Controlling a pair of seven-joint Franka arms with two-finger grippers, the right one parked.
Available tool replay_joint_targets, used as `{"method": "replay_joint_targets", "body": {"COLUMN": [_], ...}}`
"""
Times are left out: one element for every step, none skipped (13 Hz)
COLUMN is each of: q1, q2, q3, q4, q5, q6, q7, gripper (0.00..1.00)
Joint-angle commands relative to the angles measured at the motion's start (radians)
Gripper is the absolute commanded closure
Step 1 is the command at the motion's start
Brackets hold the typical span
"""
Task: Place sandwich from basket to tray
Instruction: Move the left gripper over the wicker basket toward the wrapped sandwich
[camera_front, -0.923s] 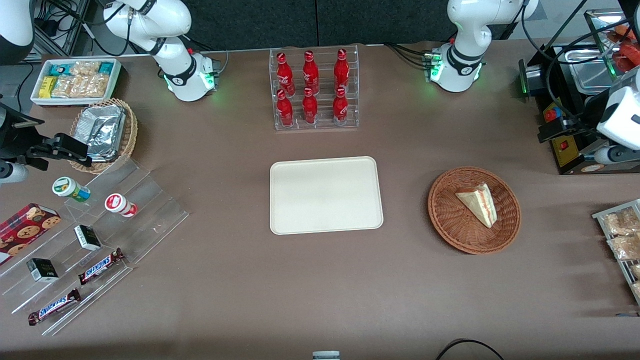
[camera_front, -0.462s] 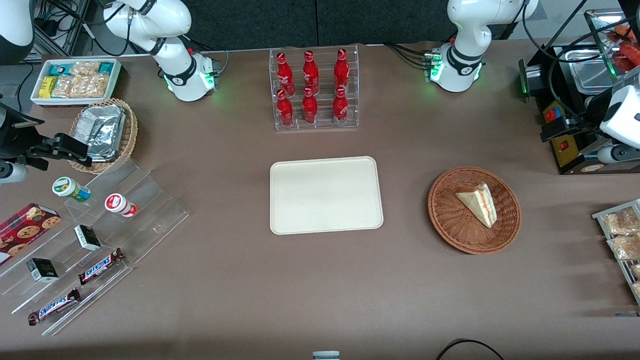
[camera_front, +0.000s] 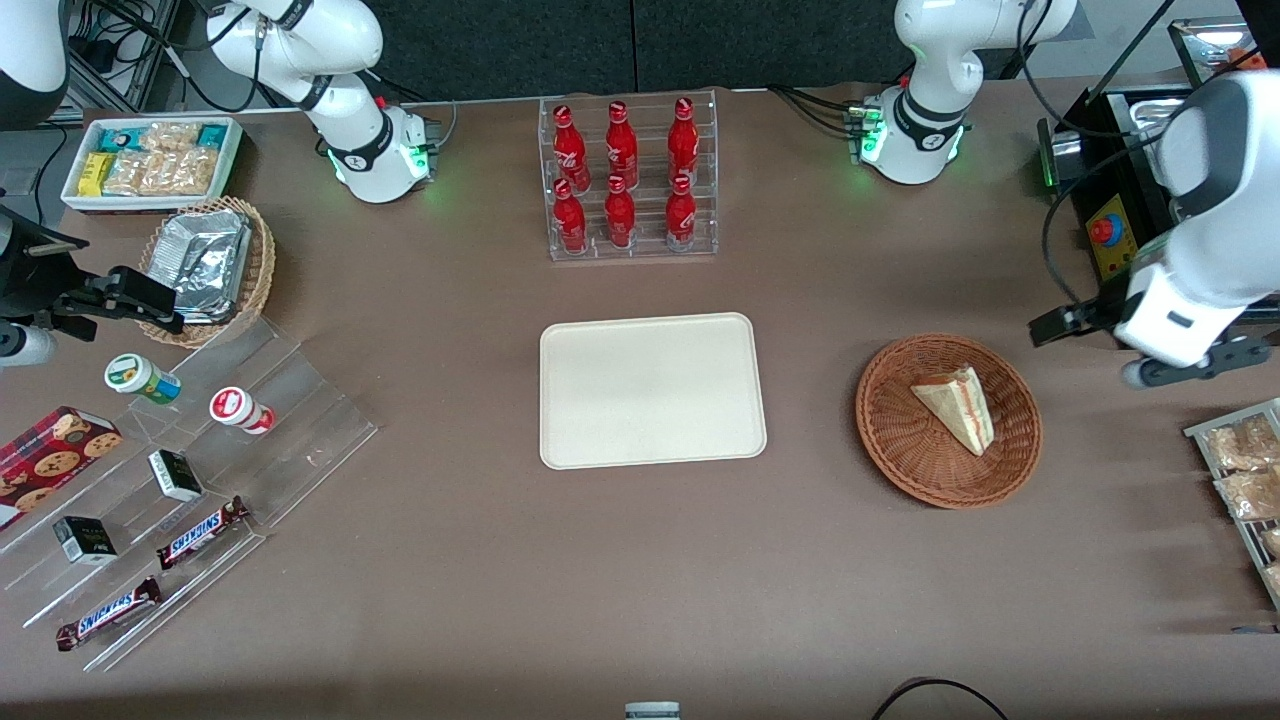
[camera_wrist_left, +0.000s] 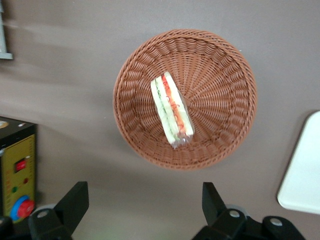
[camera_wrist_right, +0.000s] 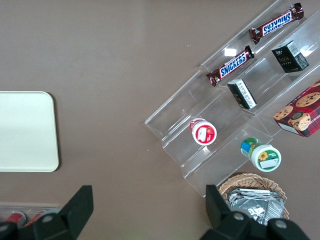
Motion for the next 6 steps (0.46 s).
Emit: {"method": "replay_joint_targets", "body": {"q1": [0.001, 0.001, -0.007, -0.01, -0.012, -0.012], "q2": [-0.045, -0.044, -0.044, -0.044, -0.042, -0.032], "q3": [-0.007, -0.007, -0.007, -0.007, -0.007, -0.008], "q4": [-0.128, -0.168, -0.22, -0.26, -0.283, -0.293], "q5": [0.011, 0.008, 0.008, 0.009, 0.009, 0.005], "q6": [0.137, 0.206, 0.292, 0.353, 0.394, 0.411], "q7": [-0.11, -0.192, -0.269, -0.329, -0.374, -0.414], "gripper": [0.0, 0.0, 0.0, 0.0, 0.0, 0.0]}}
